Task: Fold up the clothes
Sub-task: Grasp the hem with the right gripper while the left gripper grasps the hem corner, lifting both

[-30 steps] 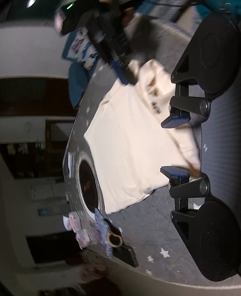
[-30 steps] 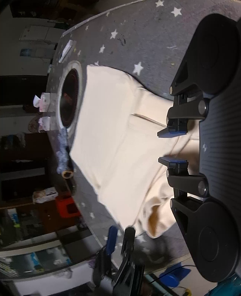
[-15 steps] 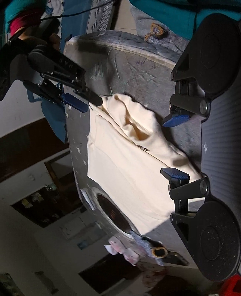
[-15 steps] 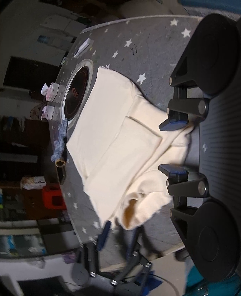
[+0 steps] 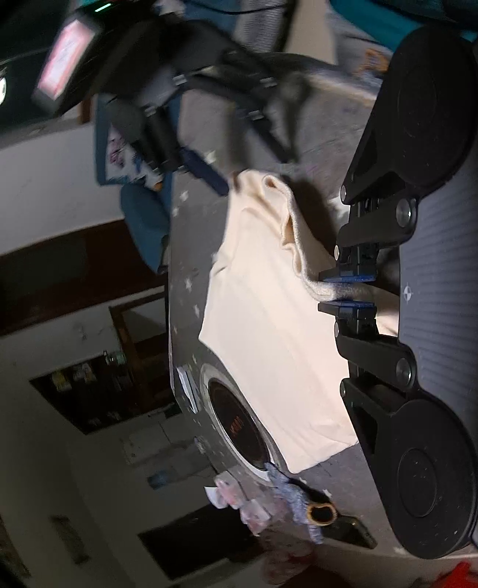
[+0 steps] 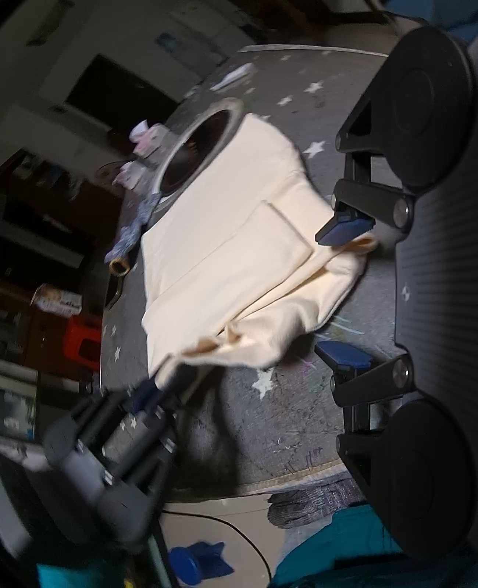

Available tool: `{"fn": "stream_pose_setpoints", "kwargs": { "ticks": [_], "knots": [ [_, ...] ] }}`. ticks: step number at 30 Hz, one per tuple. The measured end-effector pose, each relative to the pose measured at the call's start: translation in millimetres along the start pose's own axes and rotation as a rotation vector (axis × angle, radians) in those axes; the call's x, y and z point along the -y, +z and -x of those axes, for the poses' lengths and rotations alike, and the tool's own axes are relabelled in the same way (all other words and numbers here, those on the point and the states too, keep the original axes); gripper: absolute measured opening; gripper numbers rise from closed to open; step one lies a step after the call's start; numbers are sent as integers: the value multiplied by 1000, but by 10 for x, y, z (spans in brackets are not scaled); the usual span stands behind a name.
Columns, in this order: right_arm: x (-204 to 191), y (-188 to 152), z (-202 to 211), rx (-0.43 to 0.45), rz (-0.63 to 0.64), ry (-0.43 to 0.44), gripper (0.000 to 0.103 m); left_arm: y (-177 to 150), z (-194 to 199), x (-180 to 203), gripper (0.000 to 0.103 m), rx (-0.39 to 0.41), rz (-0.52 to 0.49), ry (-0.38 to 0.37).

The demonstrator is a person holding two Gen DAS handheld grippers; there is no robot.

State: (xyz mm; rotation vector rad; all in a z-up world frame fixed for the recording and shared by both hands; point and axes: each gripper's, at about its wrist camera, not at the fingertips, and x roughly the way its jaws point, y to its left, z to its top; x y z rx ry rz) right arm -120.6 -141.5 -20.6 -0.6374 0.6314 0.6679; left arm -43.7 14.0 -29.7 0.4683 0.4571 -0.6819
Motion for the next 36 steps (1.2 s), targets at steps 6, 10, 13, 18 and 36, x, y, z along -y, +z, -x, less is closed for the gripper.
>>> {"fn": "stream_pose_setpoints", "kwargs": {
  "ticks": [6, 10, 13, 18, 36],
  "knots": [
    [-27, 66, -135, 44, 38, 0, 62, 101, -78, -173, 10, 5, 82, -19],
    [14, 112, -268, 70, 25, 7, 51, 103, -128, -234, 10, -10, 117, -27],
    [80, 151, -339, 65, -11, 28, 35, 71, -130, -241, 14, -26, 123, -38],
    [210, 182, -374, 52, -70, 67, 21, -12, -31, -199, 22, -27, 104, -43],
    [392, 249, -313, 68, -205, 98, 10, -328, 46, -137, 7, -75, -62, 53]
  ]
}}
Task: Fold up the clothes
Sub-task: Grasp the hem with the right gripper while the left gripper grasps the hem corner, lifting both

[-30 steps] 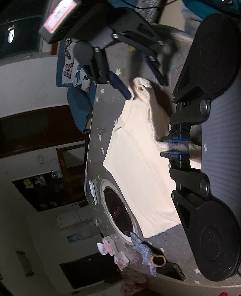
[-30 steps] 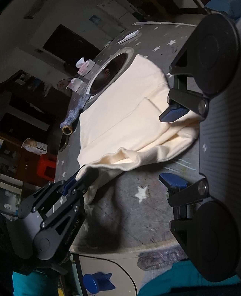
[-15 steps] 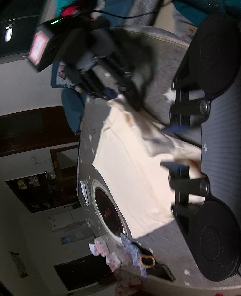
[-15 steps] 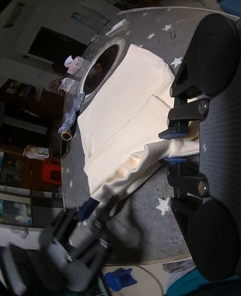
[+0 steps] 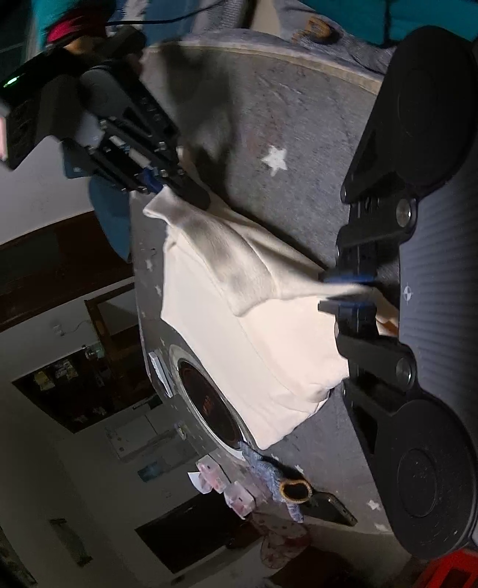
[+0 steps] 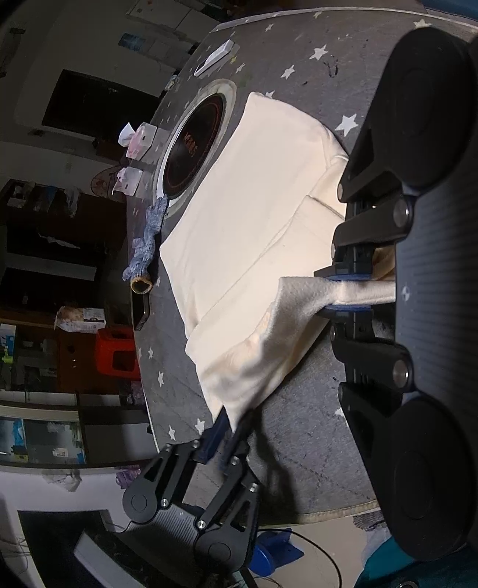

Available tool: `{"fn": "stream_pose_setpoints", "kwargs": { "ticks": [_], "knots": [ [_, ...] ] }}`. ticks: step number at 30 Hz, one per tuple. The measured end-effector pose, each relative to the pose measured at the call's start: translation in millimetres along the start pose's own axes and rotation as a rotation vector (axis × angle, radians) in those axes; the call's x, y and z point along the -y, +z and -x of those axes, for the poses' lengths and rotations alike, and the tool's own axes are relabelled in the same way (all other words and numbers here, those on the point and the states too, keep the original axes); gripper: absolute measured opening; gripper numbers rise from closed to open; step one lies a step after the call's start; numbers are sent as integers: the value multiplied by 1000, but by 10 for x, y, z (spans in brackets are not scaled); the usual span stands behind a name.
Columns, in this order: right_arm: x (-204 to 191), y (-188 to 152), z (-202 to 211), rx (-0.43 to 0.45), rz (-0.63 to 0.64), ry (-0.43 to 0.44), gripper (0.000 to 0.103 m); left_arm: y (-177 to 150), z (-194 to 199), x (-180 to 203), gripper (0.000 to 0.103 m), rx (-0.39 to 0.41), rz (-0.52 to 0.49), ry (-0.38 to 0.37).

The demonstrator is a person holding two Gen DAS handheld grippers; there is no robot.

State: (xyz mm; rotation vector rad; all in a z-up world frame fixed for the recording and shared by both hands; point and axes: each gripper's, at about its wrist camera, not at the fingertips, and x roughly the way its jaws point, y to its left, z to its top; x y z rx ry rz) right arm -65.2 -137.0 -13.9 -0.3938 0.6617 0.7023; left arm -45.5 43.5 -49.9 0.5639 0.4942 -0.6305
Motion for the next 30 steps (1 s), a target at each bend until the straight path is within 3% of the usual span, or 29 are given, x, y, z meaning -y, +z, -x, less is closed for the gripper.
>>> {"fn": "stream_pose_setpoints", "kwargs": {
  "ticks": [11, 22, 30],
  "knots": [
    [-158, -18, 352, 40, 24, 11, 10, 45, 405, 32, 5, 53, 100, -34],
    [-573, -68, 1069, 21, 39, 136, 9, 117, 1170, 238, 5, 97, 181, -70],
    [-351, 193, 1144, 41, -8, 133, 9, 396, 981, -50, 5, 133, 181, -23]
  ]
}}
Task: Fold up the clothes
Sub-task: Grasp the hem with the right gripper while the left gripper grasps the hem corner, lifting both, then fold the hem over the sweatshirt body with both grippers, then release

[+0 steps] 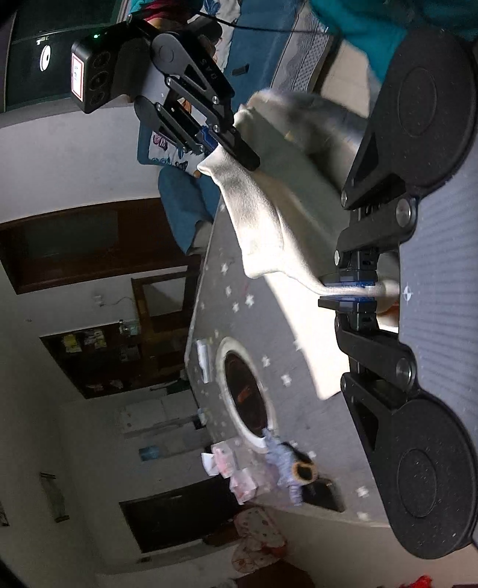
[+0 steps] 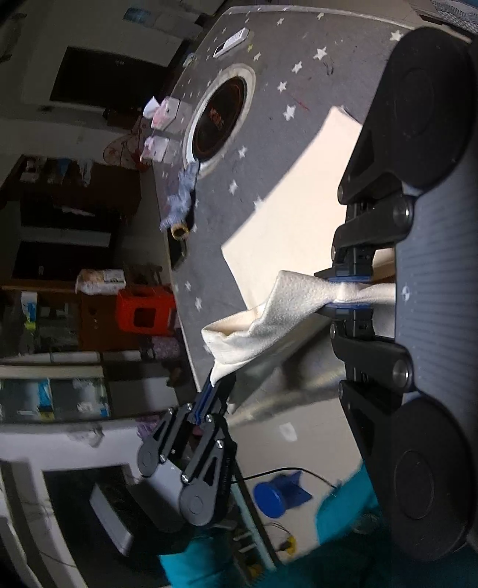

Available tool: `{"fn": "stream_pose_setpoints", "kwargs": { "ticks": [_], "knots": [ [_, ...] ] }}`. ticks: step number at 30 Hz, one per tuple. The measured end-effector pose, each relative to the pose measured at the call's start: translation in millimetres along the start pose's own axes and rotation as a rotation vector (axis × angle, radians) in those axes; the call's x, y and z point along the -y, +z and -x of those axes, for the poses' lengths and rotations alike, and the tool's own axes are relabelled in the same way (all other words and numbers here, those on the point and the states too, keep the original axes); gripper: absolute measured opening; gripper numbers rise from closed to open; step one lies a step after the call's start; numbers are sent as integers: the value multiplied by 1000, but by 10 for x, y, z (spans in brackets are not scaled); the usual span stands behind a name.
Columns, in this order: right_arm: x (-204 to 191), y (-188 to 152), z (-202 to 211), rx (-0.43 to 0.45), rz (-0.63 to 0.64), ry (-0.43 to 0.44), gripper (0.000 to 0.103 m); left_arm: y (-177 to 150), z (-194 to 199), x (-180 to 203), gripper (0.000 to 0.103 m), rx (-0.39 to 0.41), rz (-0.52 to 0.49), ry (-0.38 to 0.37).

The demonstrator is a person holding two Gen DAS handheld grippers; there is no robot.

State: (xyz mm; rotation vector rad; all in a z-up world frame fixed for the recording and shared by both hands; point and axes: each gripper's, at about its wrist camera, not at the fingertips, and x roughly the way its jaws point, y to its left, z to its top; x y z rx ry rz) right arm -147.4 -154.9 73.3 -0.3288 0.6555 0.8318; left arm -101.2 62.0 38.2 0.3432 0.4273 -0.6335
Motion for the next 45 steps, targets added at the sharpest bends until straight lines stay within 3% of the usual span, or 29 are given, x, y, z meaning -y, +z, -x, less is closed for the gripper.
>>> {"fn": "stream_pose_setpoints", "kwargs": {
  "ticks": [10, 20, 27, 31, 35, 40, 45],
  "knots": [
    [705, 298, -437, -17, -32, -64, 9, 328, -775, -452, 5, -53, -29, 21],
    [1289, 214, -1193, -76, -143, -125, 9, 187, -1692, -739, 5, -155, 81, 86],
    [1482, 38, -1527, -54, -300, -214, 11, 102, -2044, -827, 9, -196, 185, 136],
    [1585, -30, -1553, -29, -394, -251, 19, 86, -2110, -844, 11, -207, 195, 151],
    [1644, -64, -1490, -11, -445, -287, 21, 104, -2096, -885, 23, -201, 213, 182],
    [1575, -67, -1296, 34, -456, -325, 21, 186, -1947, -889, 22, -162, 245, 192],
    [1406, -55, -1220, 41, -404, -272, 21, 339, -1872, -740, 20, -112, 270, 80]
  ]
}}
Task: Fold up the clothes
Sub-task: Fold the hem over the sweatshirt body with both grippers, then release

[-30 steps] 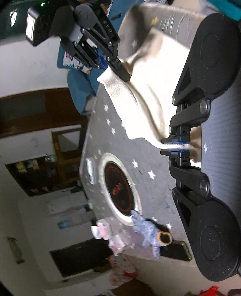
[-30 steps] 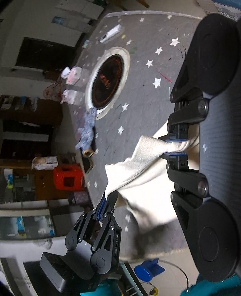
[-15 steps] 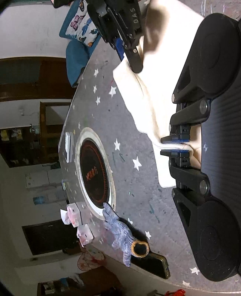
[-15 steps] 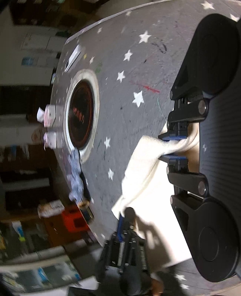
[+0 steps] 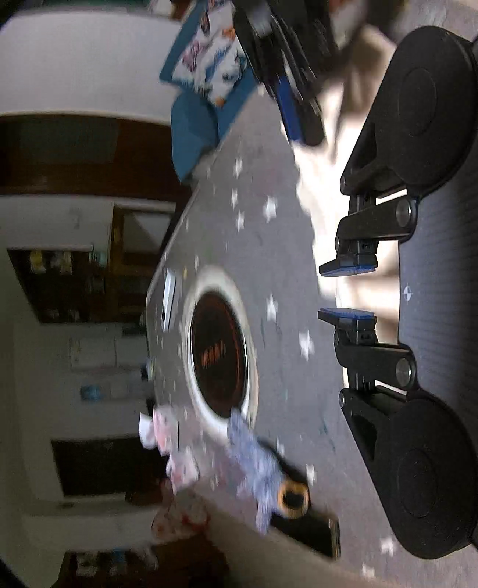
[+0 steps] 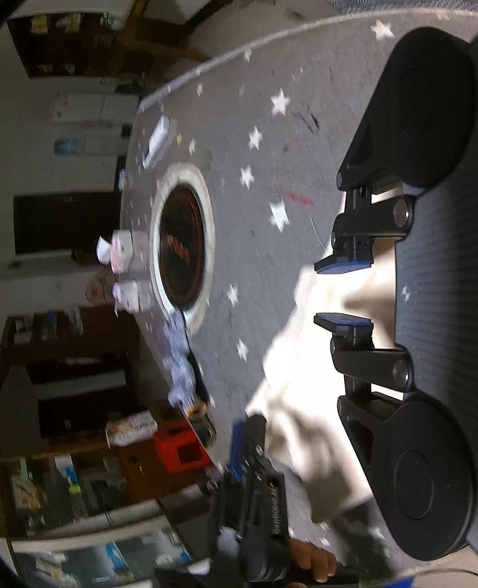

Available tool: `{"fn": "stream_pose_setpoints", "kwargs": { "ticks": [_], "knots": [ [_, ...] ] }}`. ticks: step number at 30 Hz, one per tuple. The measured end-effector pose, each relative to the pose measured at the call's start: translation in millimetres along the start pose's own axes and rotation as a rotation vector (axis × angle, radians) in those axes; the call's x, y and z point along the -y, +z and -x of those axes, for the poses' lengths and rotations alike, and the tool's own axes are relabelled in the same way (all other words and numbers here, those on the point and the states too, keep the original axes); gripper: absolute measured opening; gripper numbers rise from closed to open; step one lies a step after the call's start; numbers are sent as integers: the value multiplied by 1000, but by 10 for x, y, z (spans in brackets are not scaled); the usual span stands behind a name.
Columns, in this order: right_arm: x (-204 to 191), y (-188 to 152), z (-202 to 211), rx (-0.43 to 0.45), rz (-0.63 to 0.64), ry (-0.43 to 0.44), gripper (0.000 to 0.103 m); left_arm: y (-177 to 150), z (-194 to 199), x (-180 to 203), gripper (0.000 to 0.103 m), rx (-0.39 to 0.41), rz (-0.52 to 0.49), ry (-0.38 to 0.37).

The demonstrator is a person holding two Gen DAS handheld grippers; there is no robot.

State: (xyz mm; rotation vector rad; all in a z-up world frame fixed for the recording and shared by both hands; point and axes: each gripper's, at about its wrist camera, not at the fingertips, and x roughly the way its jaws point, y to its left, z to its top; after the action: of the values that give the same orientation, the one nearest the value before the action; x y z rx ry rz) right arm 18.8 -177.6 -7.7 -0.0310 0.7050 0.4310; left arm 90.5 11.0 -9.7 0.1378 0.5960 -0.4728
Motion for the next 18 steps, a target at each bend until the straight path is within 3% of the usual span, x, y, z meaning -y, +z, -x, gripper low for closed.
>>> {"fn": "stream_pose_setpoints", "kwargs": {
  "ticks": [4, 8, 11, 18],
  "knots": [
    [-3, -57, -137, -25, -9, -10, 21, -15, -201, 160, 20, -62, -37, -23],
    [123, -75, -75, -9, -62, -2, 20, -73, -379, 146, 20, -125, -41, 16],
    [247, -111, 119, 14, -74, -16, 21, -96, -386, 115, 21, -119, -36, 13],
    [373, -369, 328, -35, -73, -32, 21, -125, -321, 211, 21, -83, -75, 36]
  ]
}}
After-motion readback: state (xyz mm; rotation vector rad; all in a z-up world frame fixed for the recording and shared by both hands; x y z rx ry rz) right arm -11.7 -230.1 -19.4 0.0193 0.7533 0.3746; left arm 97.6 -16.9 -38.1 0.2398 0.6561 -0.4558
